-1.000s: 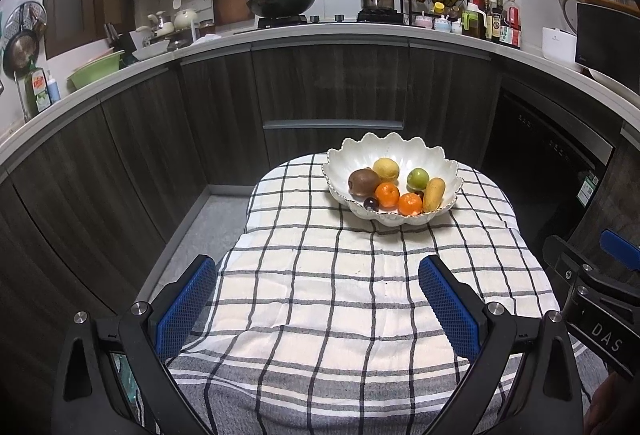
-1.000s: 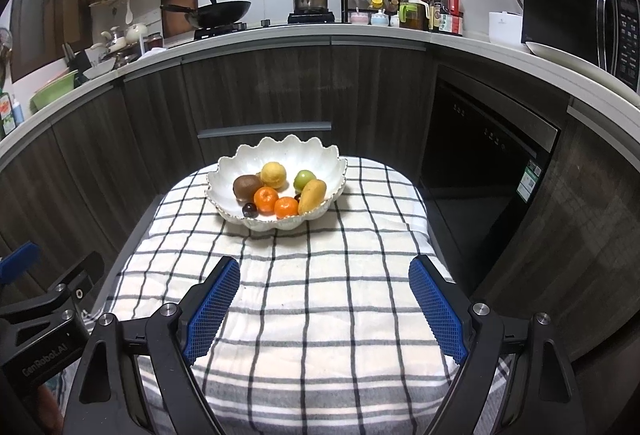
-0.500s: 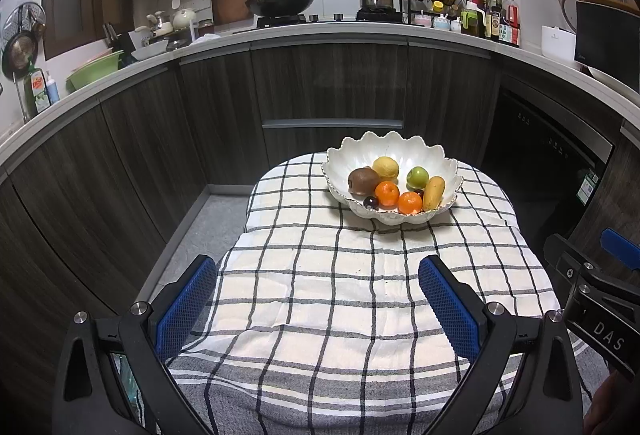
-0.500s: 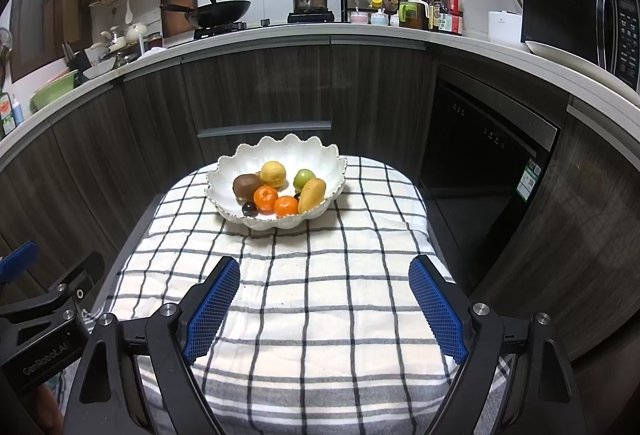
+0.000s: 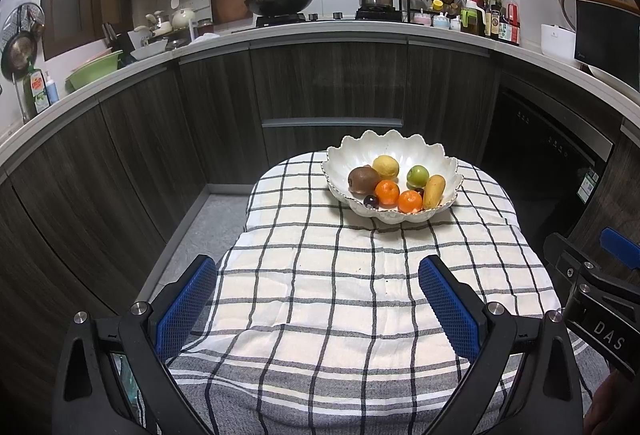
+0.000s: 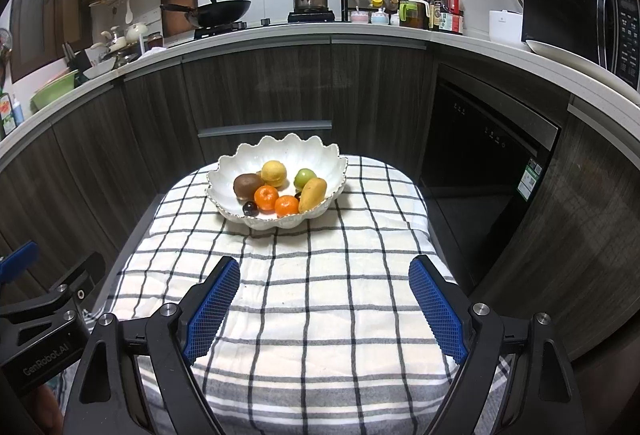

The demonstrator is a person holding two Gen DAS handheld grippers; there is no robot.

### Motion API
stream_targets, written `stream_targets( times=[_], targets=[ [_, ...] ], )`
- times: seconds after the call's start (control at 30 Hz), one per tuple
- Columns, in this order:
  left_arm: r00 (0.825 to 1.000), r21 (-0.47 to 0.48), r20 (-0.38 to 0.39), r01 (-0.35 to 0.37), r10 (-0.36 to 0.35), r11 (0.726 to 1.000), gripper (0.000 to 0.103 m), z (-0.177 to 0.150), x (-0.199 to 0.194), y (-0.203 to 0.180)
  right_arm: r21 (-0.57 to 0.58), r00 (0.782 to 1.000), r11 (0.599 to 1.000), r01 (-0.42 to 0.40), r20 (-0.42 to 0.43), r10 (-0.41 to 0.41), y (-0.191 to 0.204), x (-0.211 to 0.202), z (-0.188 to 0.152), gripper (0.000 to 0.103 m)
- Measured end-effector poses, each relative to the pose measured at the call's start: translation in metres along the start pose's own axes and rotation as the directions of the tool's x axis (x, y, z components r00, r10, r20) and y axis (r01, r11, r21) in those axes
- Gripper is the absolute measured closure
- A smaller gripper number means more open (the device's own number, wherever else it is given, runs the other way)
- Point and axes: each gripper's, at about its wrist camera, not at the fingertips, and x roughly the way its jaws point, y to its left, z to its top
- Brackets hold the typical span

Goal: Organize fruits

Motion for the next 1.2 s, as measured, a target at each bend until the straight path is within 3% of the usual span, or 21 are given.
stream_targets(
  times=[1.2],
  targets=[
    [1.0, 0.002, -0.005, 0.0, 0.0, 1.0, 0.0, -0.0042, 0.0023, -0.0065, 0.003, 1.0, 1.0, -0.002, -0.001, 0.002, -0.0004, -0.0002, 0.0001, 0.016]
  ],
)
